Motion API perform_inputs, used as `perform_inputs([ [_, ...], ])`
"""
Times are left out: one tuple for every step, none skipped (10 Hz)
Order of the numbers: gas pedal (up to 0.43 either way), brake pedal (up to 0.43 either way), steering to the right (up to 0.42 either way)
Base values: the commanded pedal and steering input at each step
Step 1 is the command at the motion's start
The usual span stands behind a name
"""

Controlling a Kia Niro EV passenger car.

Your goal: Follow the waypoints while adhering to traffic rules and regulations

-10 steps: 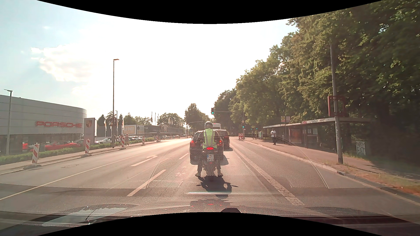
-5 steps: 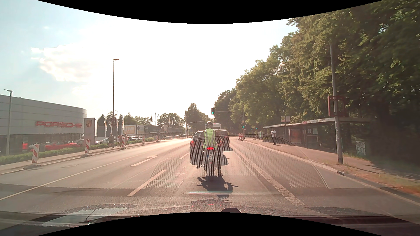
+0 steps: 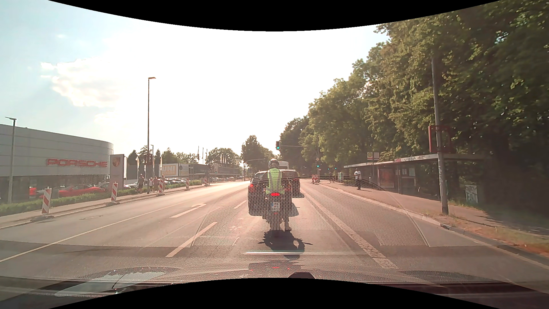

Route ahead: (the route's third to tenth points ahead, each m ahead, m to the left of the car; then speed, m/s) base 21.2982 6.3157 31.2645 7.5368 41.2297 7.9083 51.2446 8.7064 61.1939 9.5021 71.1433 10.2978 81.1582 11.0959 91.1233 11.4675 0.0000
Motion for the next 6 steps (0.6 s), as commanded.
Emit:
perform_inputs([
  [0.000, 0.000, -0.004],
  [0.000, 0.000, -0.004],
  [0.000, 0.000, -0.004],
  [0.000, 0.000, -0.004],
  [0.000, 0.000, -0.004],
  [0.000, 0.000, -0.004],
])
